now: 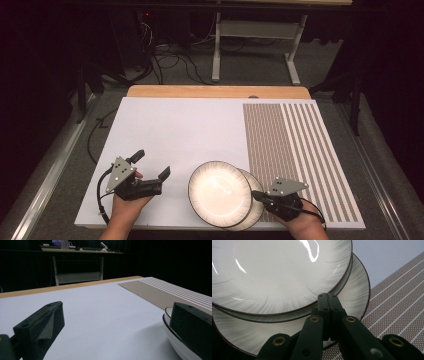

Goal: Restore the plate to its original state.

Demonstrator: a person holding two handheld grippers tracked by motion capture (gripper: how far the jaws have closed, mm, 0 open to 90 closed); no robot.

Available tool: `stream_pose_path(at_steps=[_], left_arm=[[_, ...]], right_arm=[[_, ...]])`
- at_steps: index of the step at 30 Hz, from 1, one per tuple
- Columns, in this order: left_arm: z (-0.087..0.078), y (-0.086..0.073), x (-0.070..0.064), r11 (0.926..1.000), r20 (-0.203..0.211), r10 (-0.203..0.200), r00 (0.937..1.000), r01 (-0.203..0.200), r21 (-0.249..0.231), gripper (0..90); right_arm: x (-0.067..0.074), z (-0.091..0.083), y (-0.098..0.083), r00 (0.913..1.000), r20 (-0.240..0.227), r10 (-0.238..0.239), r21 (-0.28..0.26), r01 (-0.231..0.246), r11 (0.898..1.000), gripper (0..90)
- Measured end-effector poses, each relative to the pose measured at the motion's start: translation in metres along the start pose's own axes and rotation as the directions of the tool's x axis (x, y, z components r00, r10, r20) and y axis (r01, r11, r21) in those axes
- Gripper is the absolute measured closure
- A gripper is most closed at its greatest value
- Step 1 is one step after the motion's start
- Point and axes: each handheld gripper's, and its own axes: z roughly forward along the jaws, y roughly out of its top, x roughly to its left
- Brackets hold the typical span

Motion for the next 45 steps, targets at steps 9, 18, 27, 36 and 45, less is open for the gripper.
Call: stream_pose_path(at_steps=[9, 18, 27, 36, 45], left_arm=[[0.003, -0.0023, -0.0012, 0.9998, 0.008, -0.017, 0.9998, 0.016, 0.009, 0.8], [0.0033, -0.002, -0.0028, 0.9999, 0.011, 0.002, 0.9999, -0.002, 0.011, 0.8], [0.0035, -0.0017, -0.0034, 0.9999, 0.006, 0.003, 1.0, -0.003, 0.013, 0.8], [0.0041, -0.0018, -0.0044, 0.9998, 0.012, 0.011, 0.9999, -0.011, 0.015, 0.8], [0.0041, -0.0018, -0.0047, 0.9998, 0.013, 0.013, 0.9998, -0.013, 0.015, 0.7]], right_arm=[[0.0, 0.0, 0.0, 1.0, 0.001, -0.001, 0.002, 0.001, 1.0, 90.0], [0.0002, 0.0001, 0.0, 1.0, 0.001, -0.001, 0.001, 0.001, 1.0, 90.0], [0.0003, 0.0004, 0.0001, 1.0, 0.0, -0.001, -0.002, 0.001, 1.0, 90.0], [0.0001, 0.0003, 0.0002, 1.0, 0.0, -0.002, -0.002, 0.002, 1.0, 90.0], [0.0002, 0.0001, 0.0002, 1.0, 0.001, -0.003, 0.0, 0.003, 1.0, 90.0]])
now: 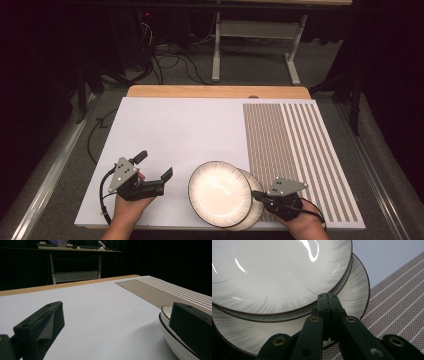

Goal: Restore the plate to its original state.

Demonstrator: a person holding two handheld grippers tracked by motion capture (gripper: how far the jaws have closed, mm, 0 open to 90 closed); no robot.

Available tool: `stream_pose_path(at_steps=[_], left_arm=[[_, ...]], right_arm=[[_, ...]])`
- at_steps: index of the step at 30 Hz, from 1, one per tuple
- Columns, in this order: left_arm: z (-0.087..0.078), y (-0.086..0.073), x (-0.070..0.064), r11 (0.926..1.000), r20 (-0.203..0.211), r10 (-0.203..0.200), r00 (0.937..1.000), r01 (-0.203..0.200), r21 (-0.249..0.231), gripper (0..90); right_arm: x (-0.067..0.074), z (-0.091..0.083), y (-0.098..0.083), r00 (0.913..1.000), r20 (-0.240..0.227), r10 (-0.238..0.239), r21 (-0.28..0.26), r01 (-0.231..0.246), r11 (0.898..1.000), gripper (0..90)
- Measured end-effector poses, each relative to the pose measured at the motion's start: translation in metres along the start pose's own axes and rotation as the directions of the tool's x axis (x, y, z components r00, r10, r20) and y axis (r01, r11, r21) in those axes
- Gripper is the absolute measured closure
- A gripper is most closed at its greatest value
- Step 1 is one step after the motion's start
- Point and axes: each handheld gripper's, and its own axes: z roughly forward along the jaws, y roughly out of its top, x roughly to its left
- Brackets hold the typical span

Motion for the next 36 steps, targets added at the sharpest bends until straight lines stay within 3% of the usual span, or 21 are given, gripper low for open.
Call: stream_pose_path(at_steps=[36], left_arm=[[0.0013, -0.001, -0.0001, 0.9999, 0.017, 0.003, 0.9999, -0.003, 0.013, 0.8]], right_arm=[[-0.0033, -0.0045, -0.001, 0.9999, 0.014, 0.007, 0.005, -0.007, 1.0, 90.0]])
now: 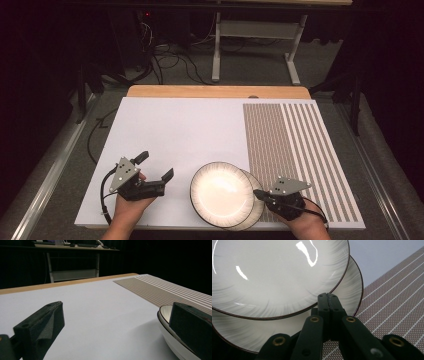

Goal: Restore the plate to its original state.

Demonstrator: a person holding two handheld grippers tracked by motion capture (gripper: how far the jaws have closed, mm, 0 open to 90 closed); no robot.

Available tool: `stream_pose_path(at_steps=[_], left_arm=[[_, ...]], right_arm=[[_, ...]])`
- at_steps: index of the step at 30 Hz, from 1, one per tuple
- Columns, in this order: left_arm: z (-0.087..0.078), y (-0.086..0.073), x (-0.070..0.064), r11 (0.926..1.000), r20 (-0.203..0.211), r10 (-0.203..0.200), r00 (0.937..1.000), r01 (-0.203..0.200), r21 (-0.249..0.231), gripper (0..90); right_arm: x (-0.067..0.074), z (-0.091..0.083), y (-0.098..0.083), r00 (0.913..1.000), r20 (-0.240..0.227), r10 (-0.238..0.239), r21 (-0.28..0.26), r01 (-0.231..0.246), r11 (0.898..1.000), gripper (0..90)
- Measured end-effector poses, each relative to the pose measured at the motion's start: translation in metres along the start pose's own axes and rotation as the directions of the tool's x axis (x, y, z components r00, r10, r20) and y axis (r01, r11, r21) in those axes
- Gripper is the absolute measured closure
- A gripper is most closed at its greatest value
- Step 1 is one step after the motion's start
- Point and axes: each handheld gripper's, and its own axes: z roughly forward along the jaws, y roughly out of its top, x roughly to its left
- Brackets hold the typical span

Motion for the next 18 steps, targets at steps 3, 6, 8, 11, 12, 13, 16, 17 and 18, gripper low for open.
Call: stream_pose_path(at_steps=[3, 6, 8, 11, 12, 13, 16, 17, 18], left_arm=[[-0.0001, 0.0, -0.0002, 1.0, 0.0, 0.0, 1.0, 0.0, -0.002, 0.8], [-0.0002, 0.0, 0.0, 1.0, 0.0, 0.0, 1.0, 0.0, -0.001, 0.8], [-0.0001, 0.0001, 0.0, 1.0, 0.0, 0.0, 1.0, 0.0, -0.001, 0.8], [-0.0001, 0.0, 0.0001, 1.0, 0.0, 0.001, 1.0, -0.001, 0.0, 0.8], [-0.0001, 0.0, 0.0, 1.0, 0.0, 0.001, 1.0, -0.001, 0.0, 0.8], [0.0, 0.0, 0.0, 1.0, 0.0, 0.001, 1.0, -0.001, 0.0, 0.8], [0.0003, -0.0001, -0.0001, 1.0, 0.001, 0.001, 1.0, -0.001, 0.001, 0.8], [0.0003, -0.0001, -0.0001, 1.0, 0.001, 0.001, 1.0, -0.001, 0.001, 0.8], [0.0004, -0.0002, -0.0003, 1.0, 0.001, 0.001, 1.0, -0.001, 0.0, 0.8]], right_arm=[[-0.0001, 0.0001, 0.0, 1.0, 0.0, 0.001, -0.001, -0.001, 1.0, 90.0], [0.0, 0.0002, 0.0001, 1.0, 0.0, 0.003, -0.002, -0.003, 1.0, 90.0], [0.0, 0.0, 0.0, 1.0, 0.002, 0.008, -0.005, -0.008, 1.0, 90.0], [-0.0018, -0.0017, 0.0001, 1.0, 0.005, 0.007, -0.009, -0.007, 1.0, 90.0], [-0.0023, -0.002, 0.0, 0.9999, 0.009, 0.007, -0.012, -0.007, 1.0, 90.0], [-0.0033, -0.0033, -0.0002, 0.9998, 0.014, 0.011, -0.013, -0.011, 1.0, 90.0], [-0.006, -0.0063, -0.001, 0.9995, 0.019, 0.023, -0.025, -0.023, 0.999, 90.0], [-0.006, -0.0063, -0.001, 0.9995, 0.019, 0.023, -0.025, -0.023, 0.999, 90.0], [-0.0072, -0.0074, -0.0015, 0.9995, 0.022, 0.023, -0.024, -0.022, 0.999, 90.0]])
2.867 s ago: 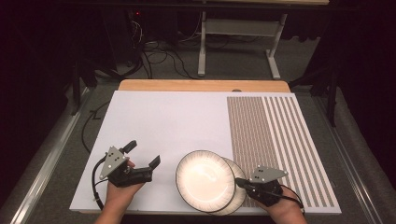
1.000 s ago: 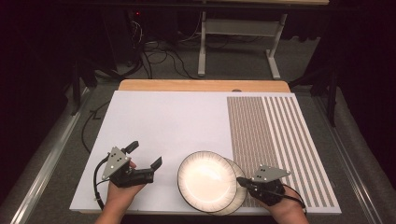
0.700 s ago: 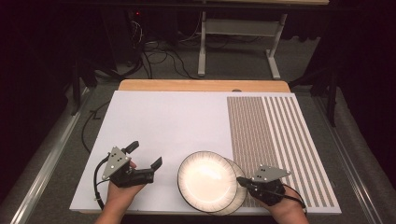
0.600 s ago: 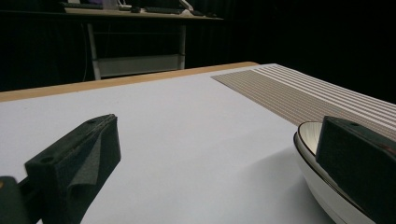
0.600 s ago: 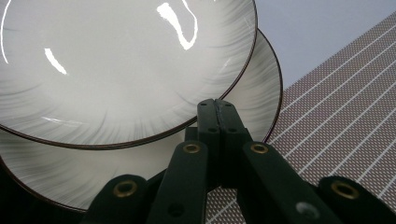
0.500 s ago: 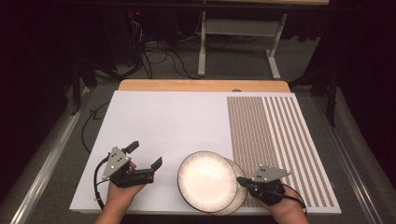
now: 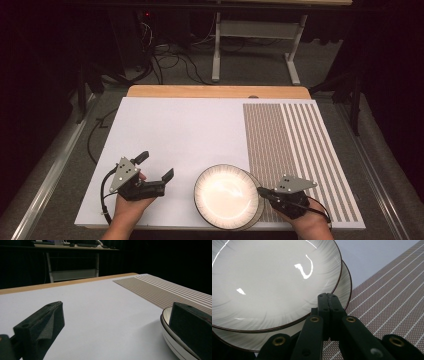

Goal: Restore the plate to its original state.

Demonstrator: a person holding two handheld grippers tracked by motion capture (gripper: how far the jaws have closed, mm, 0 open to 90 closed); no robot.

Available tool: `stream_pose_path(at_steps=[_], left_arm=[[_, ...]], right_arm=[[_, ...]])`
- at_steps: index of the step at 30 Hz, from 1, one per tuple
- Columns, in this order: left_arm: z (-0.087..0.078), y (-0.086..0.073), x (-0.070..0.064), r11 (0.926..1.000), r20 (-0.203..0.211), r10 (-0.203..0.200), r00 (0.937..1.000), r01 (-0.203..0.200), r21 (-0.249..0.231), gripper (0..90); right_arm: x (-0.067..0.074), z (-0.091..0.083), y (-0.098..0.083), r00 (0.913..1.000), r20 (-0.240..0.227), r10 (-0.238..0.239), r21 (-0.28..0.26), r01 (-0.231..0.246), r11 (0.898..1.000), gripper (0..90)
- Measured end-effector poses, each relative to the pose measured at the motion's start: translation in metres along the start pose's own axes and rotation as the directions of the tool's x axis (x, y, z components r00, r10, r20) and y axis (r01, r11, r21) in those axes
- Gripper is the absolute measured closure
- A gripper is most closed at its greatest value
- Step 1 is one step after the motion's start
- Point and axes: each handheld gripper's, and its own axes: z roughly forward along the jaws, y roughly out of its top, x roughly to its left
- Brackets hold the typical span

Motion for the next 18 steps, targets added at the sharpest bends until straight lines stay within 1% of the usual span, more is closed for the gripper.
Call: stream_pose_path(at_steps=[8, 18], left_arm=[[0.0, 0.0, -0.0001, 1.0, 0.0, 0.0, 1.0, 0.0, 0.001, 0.8], [0.0001, 0.0, -0.0002, 1.0, 0.002, 0.0, 1.0, 0.0, 0.001, 0.8]], right_arm=[[-0.0005, -0.0011, 0.0004, 1.0, 0.002, -0.004, -0.004, 0.004, 1.0, 90.0], [-0.0047, -0.0043, -0.0008, 0.9997, 0.018, 0.014, -0.013, -0.014, 1.0, 90.0]])
